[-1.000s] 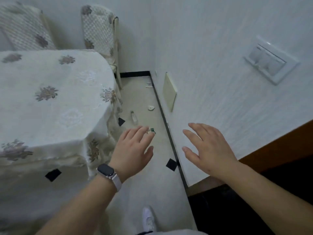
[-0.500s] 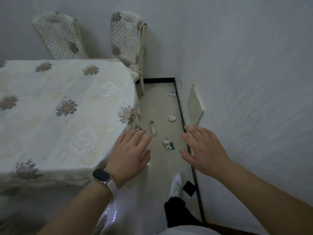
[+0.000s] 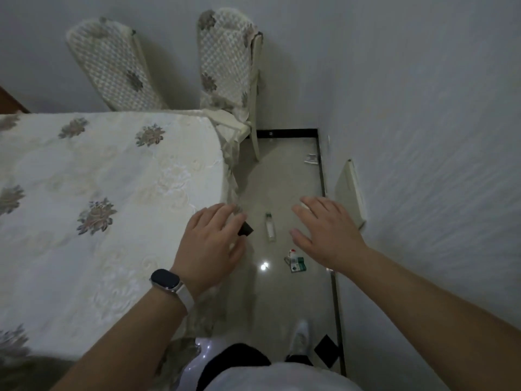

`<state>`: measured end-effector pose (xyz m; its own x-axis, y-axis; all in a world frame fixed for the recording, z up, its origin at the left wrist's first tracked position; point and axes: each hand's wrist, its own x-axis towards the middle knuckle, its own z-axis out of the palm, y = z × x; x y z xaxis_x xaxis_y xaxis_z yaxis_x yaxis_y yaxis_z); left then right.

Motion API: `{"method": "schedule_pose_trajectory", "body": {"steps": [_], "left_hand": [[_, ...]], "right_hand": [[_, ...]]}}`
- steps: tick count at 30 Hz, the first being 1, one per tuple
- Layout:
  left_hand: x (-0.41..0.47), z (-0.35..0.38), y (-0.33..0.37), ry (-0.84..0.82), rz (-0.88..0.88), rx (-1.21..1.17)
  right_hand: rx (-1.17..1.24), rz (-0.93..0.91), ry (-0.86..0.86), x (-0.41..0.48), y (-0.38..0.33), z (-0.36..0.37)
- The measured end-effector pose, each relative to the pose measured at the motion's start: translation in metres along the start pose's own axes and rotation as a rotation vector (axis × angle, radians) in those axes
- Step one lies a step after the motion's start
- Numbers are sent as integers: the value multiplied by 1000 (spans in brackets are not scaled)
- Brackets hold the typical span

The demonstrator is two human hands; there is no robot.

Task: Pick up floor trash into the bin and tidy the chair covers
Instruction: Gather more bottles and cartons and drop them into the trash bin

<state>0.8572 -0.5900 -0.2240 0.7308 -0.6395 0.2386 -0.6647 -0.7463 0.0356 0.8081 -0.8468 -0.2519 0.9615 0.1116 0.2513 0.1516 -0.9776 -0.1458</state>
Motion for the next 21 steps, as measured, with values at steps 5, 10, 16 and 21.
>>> {"method": "schedule_pose_trajectory", "body": {"steps": [5, 10, 16, 21], "left_hand": [[41, 19, -11, -35, -11, -17], [84, 43, -28, -14, 15, -74], [145, 97, -55, -33, 61, -183], [199, 153, -77, -52, 106, -302]], "right_hand": [[49, 8, -12, 33, 17, 4], [25, 38, -67, 60, 38, 22], [-32, 153, -211, 93, 68, 45], [-63, 301, -280, 121, 81, 70]]}}
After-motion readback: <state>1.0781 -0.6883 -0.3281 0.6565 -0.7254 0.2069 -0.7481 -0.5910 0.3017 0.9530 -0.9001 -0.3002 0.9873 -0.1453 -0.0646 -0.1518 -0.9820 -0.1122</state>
